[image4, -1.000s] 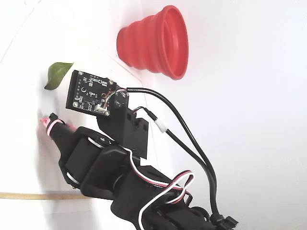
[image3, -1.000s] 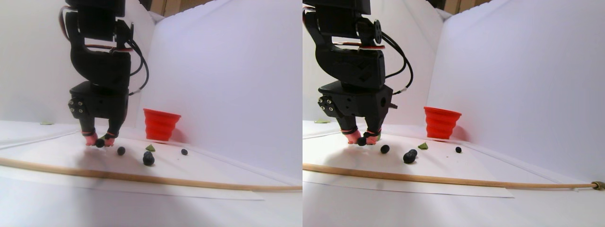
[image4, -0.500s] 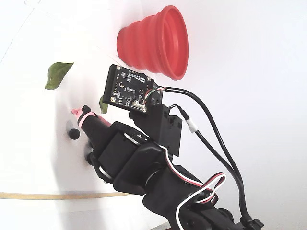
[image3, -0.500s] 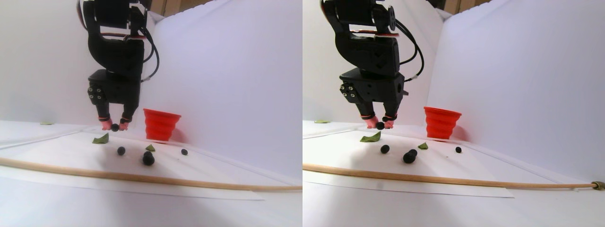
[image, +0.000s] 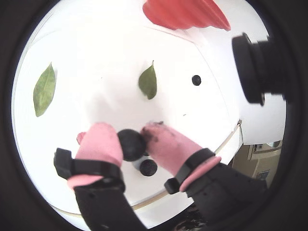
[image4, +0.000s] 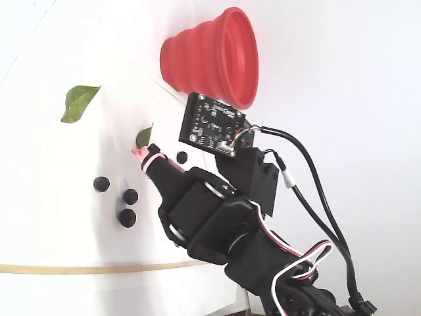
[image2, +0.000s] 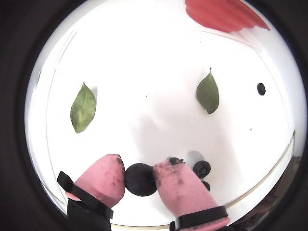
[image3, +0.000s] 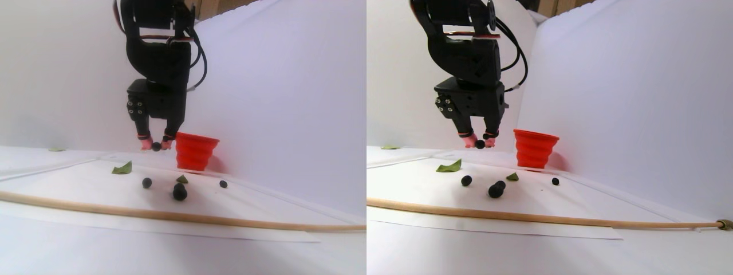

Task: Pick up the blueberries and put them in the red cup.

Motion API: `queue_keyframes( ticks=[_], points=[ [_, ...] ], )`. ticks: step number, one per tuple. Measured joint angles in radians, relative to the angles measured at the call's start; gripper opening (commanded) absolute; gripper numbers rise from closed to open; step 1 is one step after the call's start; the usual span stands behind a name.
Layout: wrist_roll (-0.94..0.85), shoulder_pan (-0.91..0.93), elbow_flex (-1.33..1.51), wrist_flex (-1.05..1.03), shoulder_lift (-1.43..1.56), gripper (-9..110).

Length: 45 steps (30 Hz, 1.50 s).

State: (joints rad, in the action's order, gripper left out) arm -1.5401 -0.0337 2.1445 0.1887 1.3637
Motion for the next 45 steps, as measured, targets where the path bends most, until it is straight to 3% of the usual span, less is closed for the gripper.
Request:
queue_keyframes(
  ticks=[45],
  points=[
    [-0.107,0.149,-0.288,0.0,-0.063,12]
  ],
)
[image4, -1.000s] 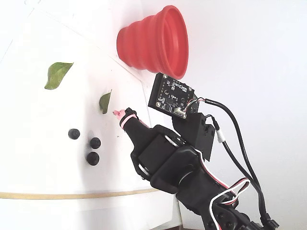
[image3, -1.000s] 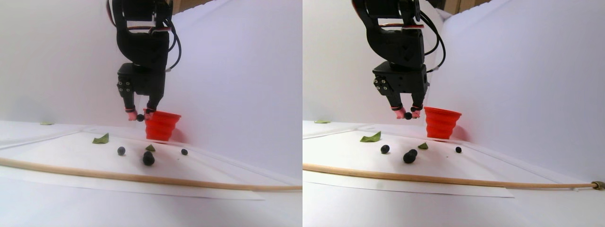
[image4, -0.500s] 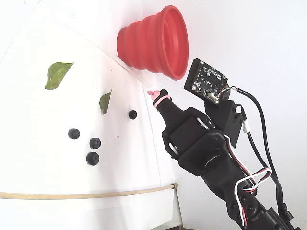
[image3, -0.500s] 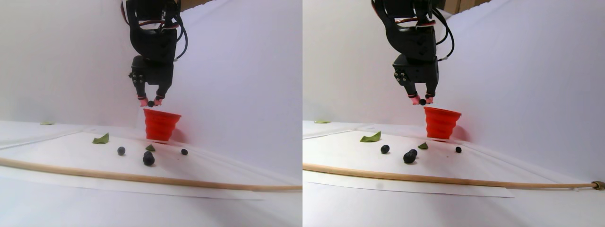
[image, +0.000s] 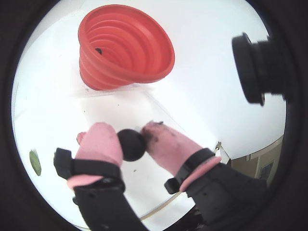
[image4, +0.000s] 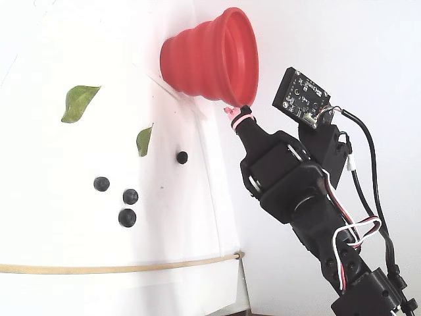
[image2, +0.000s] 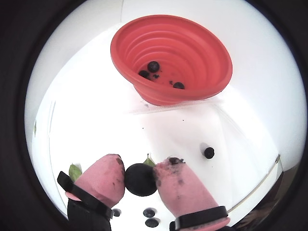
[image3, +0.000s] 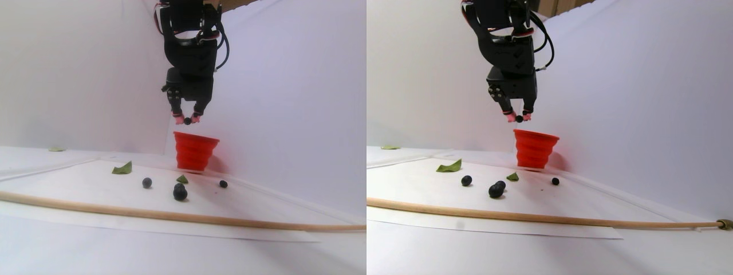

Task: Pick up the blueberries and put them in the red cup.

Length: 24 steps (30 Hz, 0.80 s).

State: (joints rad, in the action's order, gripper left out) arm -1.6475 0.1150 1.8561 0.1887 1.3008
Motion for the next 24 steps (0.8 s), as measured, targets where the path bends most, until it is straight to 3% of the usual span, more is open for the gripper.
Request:
queue_keyframes(
  ticks=[24],
  points=[
    [-0.015,0.061,-0.252,0.0,-0.16,13]
  ],
)
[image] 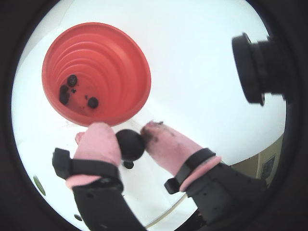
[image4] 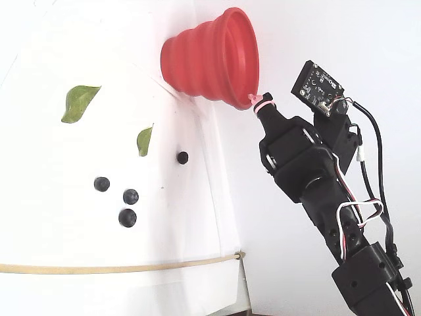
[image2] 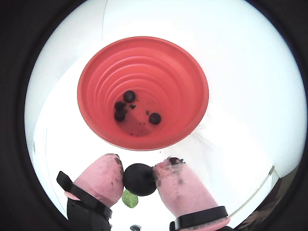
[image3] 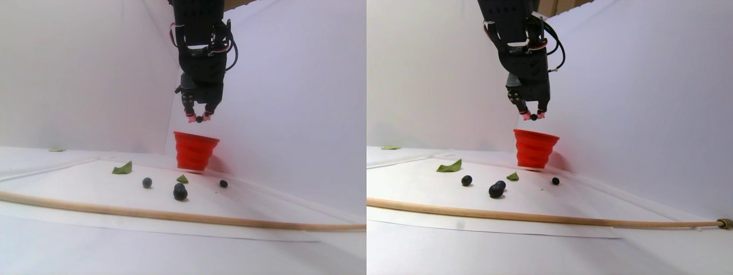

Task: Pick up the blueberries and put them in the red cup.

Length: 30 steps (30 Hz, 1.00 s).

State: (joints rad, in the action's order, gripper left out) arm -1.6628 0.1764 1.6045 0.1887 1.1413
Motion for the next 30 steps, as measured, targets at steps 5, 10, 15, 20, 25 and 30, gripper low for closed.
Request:
queue_keyframes(
  ticks=[5,10,15,20,25,30],
  points=[
    [0.0,0.002,-0.055,0.0,-0.038,13],
    [0.0,0.002,-0.103,0.0,-0.078,13],
    [0.0,0.002,-0.169,0.0,-0.121,13],
    [0.0,0.002,-0.235,-0.003,-0.172,13],
    [0.008,0.002,-0.256,-0.003,-0.184,14],
    [0.018,0.002,-0.256,-0.003,-0.184,15]
  ],
)
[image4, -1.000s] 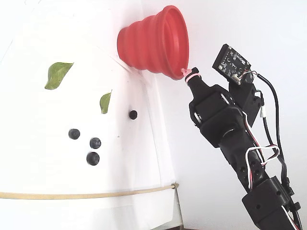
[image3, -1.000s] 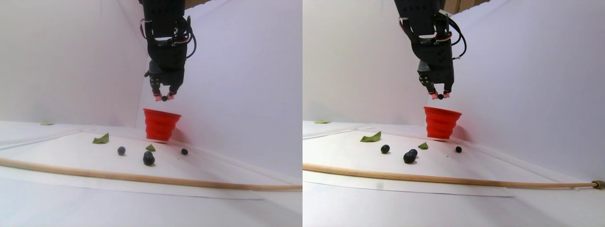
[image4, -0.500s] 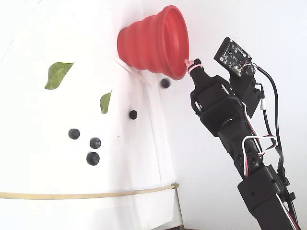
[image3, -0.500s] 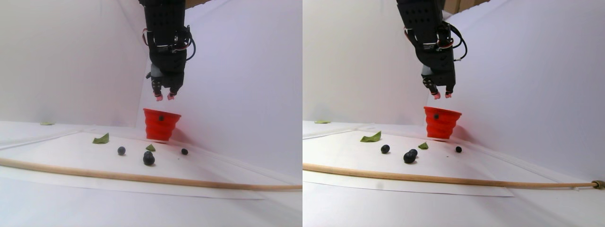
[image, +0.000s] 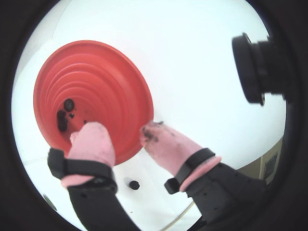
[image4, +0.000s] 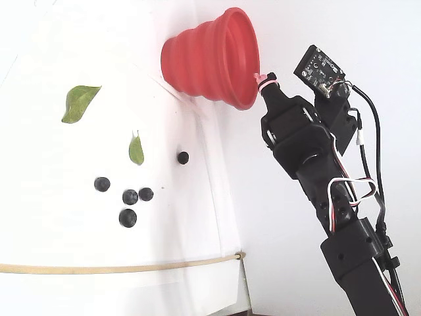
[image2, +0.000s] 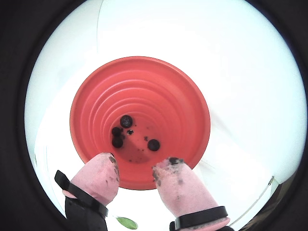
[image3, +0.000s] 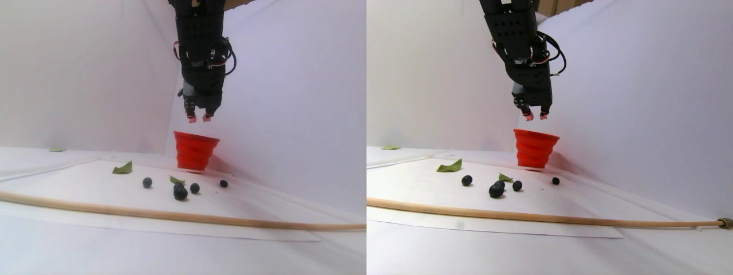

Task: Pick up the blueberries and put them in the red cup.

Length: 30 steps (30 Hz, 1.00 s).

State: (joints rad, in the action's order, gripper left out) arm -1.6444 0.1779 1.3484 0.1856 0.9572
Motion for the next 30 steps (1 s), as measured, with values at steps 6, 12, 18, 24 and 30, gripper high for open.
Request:
queue_keyframes(
  ticks=[6,12,18,24,30],
  points=[
    [0.0,0.0,0.017,0.0,0.002,15],
    [-0.002,-0.006,0.091,-0.002,0.006,15],
    [-0.005,-0.02,0.16,-0.002,0.067,15],
    [-0.005,-0.029,0.213,-0.002,0.14,15],
    [-0.002,-0.037,0.285,-0.002,0.186,15]
  ],
)
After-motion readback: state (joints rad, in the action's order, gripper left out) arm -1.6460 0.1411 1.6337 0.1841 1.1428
